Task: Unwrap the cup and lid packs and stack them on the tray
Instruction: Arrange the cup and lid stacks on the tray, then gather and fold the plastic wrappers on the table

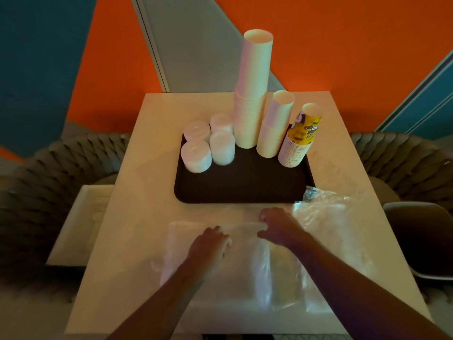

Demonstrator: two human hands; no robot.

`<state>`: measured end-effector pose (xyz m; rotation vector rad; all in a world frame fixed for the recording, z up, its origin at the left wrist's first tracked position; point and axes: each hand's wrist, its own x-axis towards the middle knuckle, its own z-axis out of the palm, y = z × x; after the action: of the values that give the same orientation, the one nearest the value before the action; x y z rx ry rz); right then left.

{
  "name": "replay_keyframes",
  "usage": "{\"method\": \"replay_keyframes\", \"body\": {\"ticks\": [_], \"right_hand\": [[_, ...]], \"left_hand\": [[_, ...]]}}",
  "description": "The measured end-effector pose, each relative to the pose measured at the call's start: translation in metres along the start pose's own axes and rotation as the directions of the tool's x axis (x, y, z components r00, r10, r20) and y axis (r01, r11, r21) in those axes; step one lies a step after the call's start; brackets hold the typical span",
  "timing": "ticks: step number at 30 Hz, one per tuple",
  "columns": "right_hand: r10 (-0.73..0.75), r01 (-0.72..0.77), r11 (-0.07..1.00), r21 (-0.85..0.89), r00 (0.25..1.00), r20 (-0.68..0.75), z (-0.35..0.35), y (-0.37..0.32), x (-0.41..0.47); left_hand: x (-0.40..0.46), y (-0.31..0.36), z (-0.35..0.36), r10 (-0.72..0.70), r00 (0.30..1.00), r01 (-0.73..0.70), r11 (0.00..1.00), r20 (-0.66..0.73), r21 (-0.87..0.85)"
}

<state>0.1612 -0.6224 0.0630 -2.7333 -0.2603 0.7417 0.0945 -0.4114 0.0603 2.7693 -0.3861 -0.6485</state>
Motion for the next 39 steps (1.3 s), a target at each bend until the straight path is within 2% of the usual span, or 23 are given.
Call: {"method": "replay_keyframes", "body": {"ticks": [8, 13, 15, 17, 19, 22, 25, 27, 29, 30, 31, 32, 33, 34, 36, 37, 39], "right_hand": [[-0.005, 0.01, 0.994, -0.108, 0.999, 0.038, 0.003, -0.01, 0.004], [-0.06, 0.065, 0.991, 0.114, 0.997, -0.046, 0.0, -0.009, -0.004], [-0.129, 0.135, 0.972, 0.192, 0.991, -0.043, -0.009, -0.012, -0.011], [-0.233, 0.233, 0.947, 0.22, 0.972, -0.027, -0.022, -0.019, -0.017], [-0.305, 0.296, 0.931, 0.214, 0.952, 0.01, -0.04, -0.032, -0.024], [-0.382, 0.37, 0.908, 0.197, 0.924, 0.029, -0.071, -0.053, -0.033], [-0.437, 0.438, 0.858, 0.269, 0.897, -0.07, -0.095, -0.065, -0.039], [-0.389, 0.426, 0.816, 0.391, 0.905, -0.172, -0.105, -0.062, -0.043], [-0.242, 0.351, 0.724, 0.594, 0.935, -0.259, -0.11, -0.051, -0.047], [-0.138, 0.317, 0.625, 0.713, 0.944, -0.299, -0.109, -0.043, -0.051], [-0.028, 0.288, 0.473, 0.833, 0.95, -0.312, -0.106, -0.035, -0.053], [0.059, 0.258, 0.294, 0.92, 0.956, -0.287, -0.1, -0.03, -0.056], [0.093, 0.217, 0.163, 0.963, 0.968, -0.234, -0.091, -0.026, -0.057], [0.083, 0.159, 0.099, 0.982, 0.982, -0.167, -0.078, -0.025, -0.058], [-0.039, 0.033, 0.083, 0.996, 0.999, -0.03, -0.057, -0.034, -0.06], [-0.101, 0.01, 0.082, 0.997, 0.995, -0.001, -0.049, -0.041, -0.061], [-0.125, 0.024, 0.045, 0.999, 0.992, -0.018, -0.048, -0.058, -0.063]], "left_hand": [[-0.007, -0.008, 0.005, 0.045, 0.999, -0.046, 0.998, -0.022, -0.037], [-0.009, -0.018, 0.002, 0.021, 0.995, -0.043, 0.971, -0.098, -0.234], [-0.005, -0.023, -0.01, -0.006, 0.983, -0.033, 0.978, -0.183, -0.207], [0.001, -0.03, -0.03, -0.023, 0.981, -0.006, 0.989, -0.192, -0.148], [0.005, -0.036, -0.052, 0.023, 0.99, -0.045, 0.986, -0.142, -0.158], [0.009, -0.041, -0.082, 0.062, 0.995, -0.042, 0.97, 0.076, -0.239], [0.01, -0.044, -0.097, 0.088, 0.974, -0.008, 0.935, 0.211, -0.354], [0.006, -0.046, -0.101, 0.08, 0.982, 0.018, 0.865, 0.173, -0.501], [-0.002, -0.042, -0.106, 0.059, 0.995, 0.018, 0.717, 0.086, -0.697], [-0.009, -0.038, -0.109, 0.044, 0.998, 0.005, 0.618, 0.041, -0.786], [-0.014, -0.036, -0.112, 0.019, 1.0, -0.014, 0.512, -0.005, -0.859], [-0.019, -0.031, -0.114, -0.011, 0.999, -0.038, 0.415, -0.046, -0.909], [-0.022, -0.03, -0.116, -0.041, 0.996, -0.059, 0.339, -0.077, -0.939], [-0.024, -0.028, -0.117, -0.069, 0.993, -0.075, 0.276, -0.097, -0.958], [-0.027, -0.023, -0.119, -0.127, 0.986, -0.086, 0.178, -0.109, -0.98], [-0.028, -0.02, -0.121, -0.149, 0.981, -0.097, 0.162, -0.121, -0.982], [-0.031, -0.014, -0.124, -0.185, 0.968, -0.136, 0.171, -0.167, -0.976]]}}
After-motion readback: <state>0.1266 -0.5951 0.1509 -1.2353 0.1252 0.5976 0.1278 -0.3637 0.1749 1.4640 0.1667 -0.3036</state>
